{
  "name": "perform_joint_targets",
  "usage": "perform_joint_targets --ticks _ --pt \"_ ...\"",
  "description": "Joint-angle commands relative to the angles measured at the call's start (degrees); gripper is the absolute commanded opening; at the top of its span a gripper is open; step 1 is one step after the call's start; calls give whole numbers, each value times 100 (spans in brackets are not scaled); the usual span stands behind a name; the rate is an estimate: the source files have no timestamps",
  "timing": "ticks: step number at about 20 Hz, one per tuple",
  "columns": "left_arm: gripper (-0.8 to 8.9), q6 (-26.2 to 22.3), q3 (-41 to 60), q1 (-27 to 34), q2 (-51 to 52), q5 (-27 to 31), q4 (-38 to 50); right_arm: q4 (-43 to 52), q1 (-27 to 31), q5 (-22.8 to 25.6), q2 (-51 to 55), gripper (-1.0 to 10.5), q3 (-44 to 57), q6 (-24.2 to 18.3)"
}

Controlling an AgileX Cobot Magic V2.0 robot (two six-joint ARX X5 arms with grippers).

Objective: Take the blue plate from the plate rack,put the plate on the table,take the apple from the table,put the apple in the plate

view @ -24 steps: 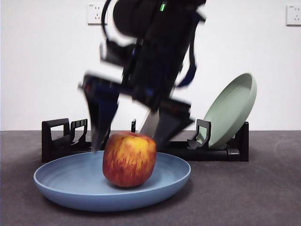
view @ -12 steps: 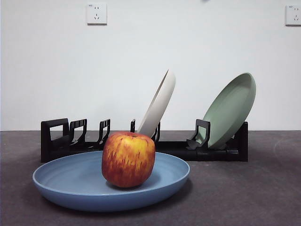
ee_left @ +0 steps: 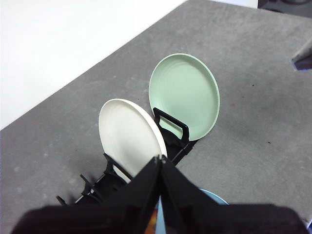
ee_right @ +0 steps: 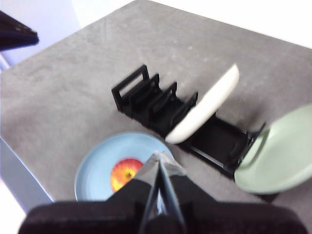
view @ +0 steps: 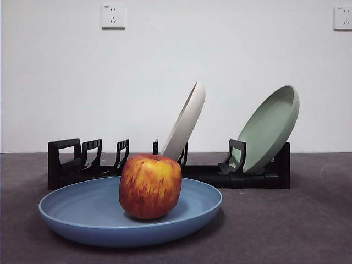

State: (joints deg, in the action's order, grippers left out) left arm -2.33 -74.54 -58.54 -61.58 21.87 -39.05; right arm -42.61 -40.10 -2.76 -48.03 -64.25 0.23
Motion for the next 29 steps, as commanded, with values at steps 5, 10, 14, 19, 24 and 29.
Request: perform_joint_targets --ticks 5,10,14,19,24,29 --pt "-9 728 2898 177 1158 44 2017 1631 -2 17 984 -16 2332 682" --pt "-8 791 3799 348 1537 -133 2334 2450 -2 623 1169 -15 3423 780" --pt "-1 791 3799 348 1532 -118 1709 2175 -2 763 1047 2 3421 785" --pt "-1 791 3799 348 1532 -116 1580 1978 -4 765 1054 2 3421 785" --pt "-1 719 3799 391 1862 -101 1467 1978 -2 765 1056 2 3421 787" --pt "-1 68 3845 1408 3274 -138 1663 1976 -4 761 1054 2 3421 787"
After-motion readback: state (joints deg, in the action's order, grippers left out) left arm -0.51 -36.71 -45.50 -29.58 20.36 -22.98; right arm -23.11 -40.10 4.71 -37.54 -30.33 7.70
